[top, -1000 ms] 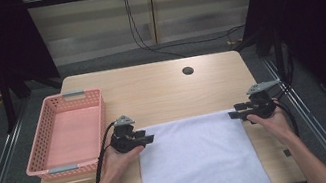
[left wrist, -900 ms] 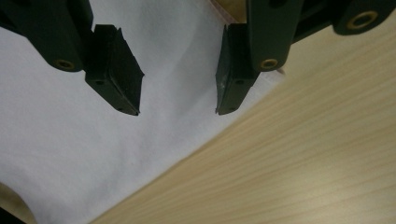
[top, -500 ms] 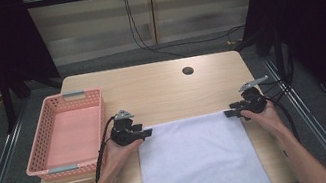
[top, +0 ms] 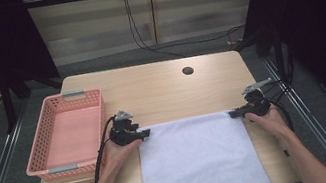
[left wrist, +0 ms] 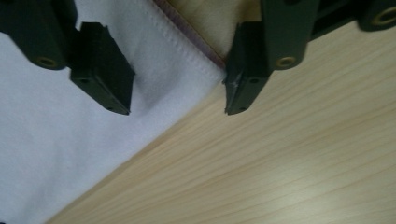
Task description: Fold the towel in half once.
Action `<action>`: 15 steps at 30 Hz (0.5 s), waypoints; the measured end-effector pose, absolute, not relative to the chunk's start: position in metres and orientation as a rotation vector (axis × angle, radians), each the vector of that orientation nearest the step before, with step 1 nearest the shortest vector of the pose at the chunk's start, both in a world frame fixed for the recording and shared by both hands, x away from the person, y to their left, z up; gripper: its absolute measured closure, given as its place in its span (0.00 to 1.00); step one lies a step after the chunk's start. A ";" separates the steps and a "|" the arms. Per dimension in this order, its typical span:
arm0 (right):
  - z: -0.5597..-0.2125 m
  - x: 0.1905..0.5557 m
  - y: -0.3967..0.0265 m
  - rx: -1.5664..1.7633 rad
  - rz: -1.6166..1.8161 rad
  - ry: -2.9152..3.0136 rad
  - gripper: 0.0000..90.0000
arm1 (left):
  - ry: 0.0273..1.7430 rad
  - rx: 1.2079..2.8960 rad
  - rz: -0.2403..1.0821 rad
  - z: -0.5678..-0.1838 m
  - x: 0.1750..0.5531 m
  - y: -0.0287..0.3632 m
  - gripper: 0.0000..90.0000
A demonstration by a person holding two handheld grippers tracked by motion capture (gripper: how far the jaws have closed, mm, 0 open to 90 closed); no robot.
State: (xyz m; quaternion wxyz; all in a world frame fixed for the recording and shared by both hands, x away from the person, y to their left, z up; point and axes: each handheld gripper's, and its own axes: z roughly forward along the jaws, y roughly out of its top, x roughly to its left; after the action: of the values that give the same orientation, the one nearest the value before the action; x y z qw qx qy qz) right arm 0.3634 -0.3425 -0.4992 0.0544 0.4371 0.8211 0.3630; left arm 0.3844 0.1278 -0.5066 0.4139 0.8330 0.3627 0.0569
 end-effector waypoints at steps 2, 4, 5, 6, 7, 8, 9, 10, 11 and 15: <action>-0.499 0.362 -0.343 1.328 1.098 2.493 0.95 | 0.877 2.109 0.103 -0.506 0.384 0.126 0.63; -0.499 0.362 -0.344 1.324 1.096 2.495 0.95 | 0.844 2.130 0.070 -0.506 0.382 0.124 0.81; -0.499 0.361 -0.344 1.322 1.097 2.494 0.95 | 0.837 2.128 0.058 -0.507 0.381 0.123 0.89; -0.499 0.361 -0.344 1.331 1.098 2.492 0.95 | 0.832 2.140 0.063 -0.506 0.381 0.122 0.91; -0.499 0.360 -0.344 1.336 1.099 2.483 0.96 | 0.848 2.130 0.062 -0.506 0.381 0.122 0.91; -0.498 0.360 -0.345 1.338 1.101 2.480 0.96 | 0.855 2.130 0.062 -0.504 0.381 0.123 0.92; -0.497 0.360 -0.345 1.342 1.111 2.470 0.96 | 0.863 2.119 0.056 -0.503 0.382 0.124 0.92; -0.496 0.360 -0.346 1.346 1.116 2.459 0.96 | 0.872 2.104 0.057 -0.501 0.381 0.126 0.92; -0.494 0.360 -0.347 1.338 1.132 2.451 0.96 | 0.870 2.097 0.055 -0.499 0.382 0.127 0.92; -0.489 0.361 -0.349 1.341 1.166 2.428 0.96 | 0.868 2.056 0.044 -0.492 0.383 0.129 0.92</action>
State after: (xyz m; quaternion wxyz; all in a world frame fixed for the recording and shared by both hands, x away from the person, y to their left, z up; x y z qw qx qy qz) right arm 0.3608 -0.3491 -0.4889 0.0663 0.4447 0.8052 0.3868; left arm 0.3835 0.1293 -0.4916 0.4395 0.8274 0.3492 0.0177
